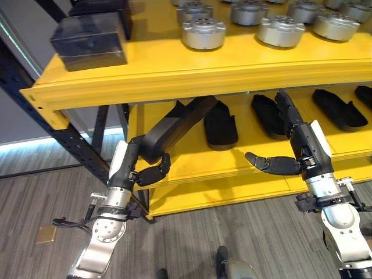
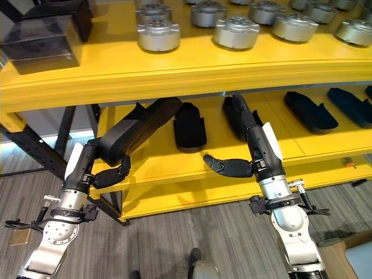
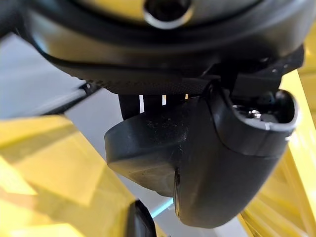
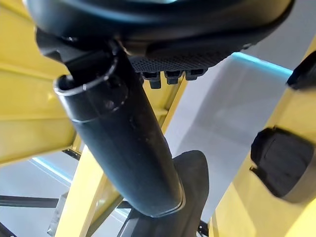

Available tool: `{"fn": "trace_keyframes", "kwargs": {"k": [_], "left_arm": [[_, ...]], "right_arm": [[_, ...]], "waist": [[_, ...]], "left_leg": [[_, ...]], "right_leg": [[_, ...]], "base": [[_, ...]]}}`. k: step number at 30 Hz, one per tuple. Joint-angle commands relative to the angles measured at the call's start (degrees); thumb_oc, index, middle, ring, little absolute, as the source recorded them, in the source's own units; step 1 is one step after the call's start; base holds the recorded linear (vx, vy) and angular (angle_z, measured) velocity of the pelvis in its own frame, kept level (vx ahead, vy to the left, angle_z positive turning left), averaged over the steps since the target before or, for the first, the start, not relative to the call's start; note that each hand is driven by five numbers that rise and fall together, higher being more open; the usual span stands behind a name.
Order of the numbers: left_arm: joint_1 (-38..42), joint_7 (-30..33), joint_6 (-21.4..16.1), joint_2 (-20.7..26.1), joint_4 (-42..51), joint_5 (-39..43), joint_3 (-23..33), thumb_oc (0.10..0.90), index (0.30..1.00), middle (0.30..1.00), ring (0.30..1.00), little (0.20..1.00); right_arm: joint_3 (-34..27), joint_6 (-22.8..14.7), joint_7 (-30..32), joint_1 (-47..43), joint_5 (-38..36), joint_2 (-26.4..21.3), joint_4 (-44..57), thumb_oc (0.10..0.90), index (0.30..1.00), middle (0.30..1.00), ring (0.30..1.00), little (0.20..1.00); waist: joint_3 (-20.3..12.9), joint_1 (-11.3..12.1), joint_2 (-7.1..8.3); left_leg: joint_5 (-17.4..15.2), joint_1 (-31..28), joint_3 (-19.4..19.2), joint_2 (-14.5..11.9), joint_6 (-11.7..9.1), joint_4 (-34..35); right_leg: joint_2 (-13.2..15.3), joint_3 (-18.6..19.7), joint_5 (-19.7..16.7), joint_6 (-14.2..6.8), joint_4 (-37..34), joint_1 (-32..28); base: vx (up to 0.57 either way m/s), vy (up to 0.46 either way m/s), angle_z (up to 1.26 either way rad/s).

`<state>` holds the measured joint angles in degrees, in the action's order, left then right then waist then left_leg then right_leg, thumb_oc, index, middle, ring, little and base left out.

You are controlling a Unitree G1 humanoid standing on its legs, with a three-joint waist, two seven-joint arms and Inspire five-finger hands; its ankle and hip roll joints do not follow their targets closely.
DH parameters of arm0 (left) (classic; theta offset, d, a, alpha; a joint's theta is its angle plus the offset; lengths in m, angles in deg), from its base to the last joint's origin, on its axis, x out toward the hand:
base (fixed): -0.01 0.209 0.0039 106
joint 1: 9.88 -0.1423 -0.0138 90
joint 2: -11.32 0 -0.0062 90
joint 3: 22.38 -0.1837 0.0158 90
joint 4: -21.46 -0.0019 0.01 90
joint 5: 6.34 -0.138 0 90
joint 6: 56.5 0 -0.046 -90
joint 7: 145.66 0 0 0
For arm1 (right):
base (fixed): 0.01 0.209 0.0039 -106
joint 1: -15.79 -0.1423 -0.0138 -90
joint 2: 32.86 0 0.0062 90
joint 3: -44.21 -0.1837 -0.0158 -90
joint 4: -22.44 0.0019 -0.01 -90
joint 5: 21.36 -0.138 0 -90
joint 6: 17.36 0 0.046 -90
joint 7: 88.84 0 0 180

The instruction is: Move parts from the plastic box to the shelf.

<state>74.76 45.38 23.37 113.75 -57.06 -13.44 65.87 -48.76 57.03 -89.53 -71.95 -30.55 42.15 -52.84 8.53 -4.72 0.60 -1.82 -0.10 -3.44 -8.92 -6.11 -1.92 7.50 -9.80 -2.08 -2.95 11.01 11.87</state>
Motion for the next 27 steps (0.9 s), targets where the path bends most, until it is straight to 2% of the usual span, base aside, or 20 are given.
{"fn": "trace_keyframes", "kwargs": {"k": [1,8,15,21,23,27], "left_arm": [[5.4,4.9,-6.5,2.2,9.0,0.5,2.6,0.400,0.300,0.300,0.300,0.300],[6.5,8.0,-5.8,0.3,8.4,-1.2,3.1,0.400,0.300,0.300,0.300,0.300],[9.5,10.6,-4.2,-0.7,3.3,-4.6,1.4,0.400,0.300,0.300,0.300,0.300],[12.6,15.5,-2.3,-2.2,-2.6,-7.7,1.0,0.400,0.300,0.300,0.300,0.300],[15.2,18.8,-0.8,-3.1,-7.1,-8.9,1.4,0.400,0.300,0.300,0.300,0.300],[18.4,21.2,0.8,-2.9,-11.5,-10.2,2.0,0.400,0.300,0.300,0.300,0.300]], "right_arm": [[-1.7,-4.7,0.9,-6.8,-0.2,-0.7,2.2,0.900,1.000,1.000,1.000,1.000],[-1.8,-4.5,1.3,-5.2,0.2,0.0,1.9,0.900,1.000,1.000,1.000,1.000],[-0.7,-4.6,1.6,-5.0,0.0,0.6,1.3,0.900,1.000,1.000,1.000,1.000],[-0.5,-5.0,3.2,-3.7,0.6,1.3,0.4,0.900,1.000,1.000,1.000,1.000],[-0.6,-4.9,3.4,-2.3,0.6,1.5,-0.5,0.900,1.000,1.000,1.000,1.000],[-0.2,-4.5,2.6,-1.7,-0.4,1.2,-0.9,0.900,1.000,1.000,1.000,1.000]], "waist": [[-5.1,-0.3,1.82],[-5.4,-0.6,2.88],[-5.7,-1.2,3.48],[-5.7,-2.5,3.62],[-5.6,-3.5,3.46],[-5.4,-4.8,3.21]], "left_leg": [[-0.8,1.0,-1.4,-1.9,0.3,-2.6],[-2.1,0.6,-2.2,-1.9,0.4,-4.0],[-2.5,-0.1,-2.9,-2.4,0.2,-3.8],[-2.3,-0.9,-3.9,-2.9,-0.1,-3.2],[-2.1,-1.3,-4.8,-3.3,-0.3,-2.7],[-2.2,-1.8,-5.9,-3.7,-0.4,-2.8]], "right_leg": [[0.7,2.8,8.6,-2.0,-2.0,-9.3],[0.8,3.1,8.7,-2.3,-3.1,-10.6],[0.6,3.3,8.8,-2.2,-3.8,-11.4],[0.0,4.0,8.9,-2.0,-4.0,-11.2],[-0.2,4.6,8.9,-2.0,-4.0,-10.8],[-0.8,5.8,8.9,-1.9,-3.5,-9.9]], "base": [[0.05,0.036,-0.16],[0.06,0.012,-0.05],[0.02,-0.006,0.00],[0.01,-0.010,-0.05],[0.01,-0.023,-0.09],[0.00,-0.018,-0.16]]}}
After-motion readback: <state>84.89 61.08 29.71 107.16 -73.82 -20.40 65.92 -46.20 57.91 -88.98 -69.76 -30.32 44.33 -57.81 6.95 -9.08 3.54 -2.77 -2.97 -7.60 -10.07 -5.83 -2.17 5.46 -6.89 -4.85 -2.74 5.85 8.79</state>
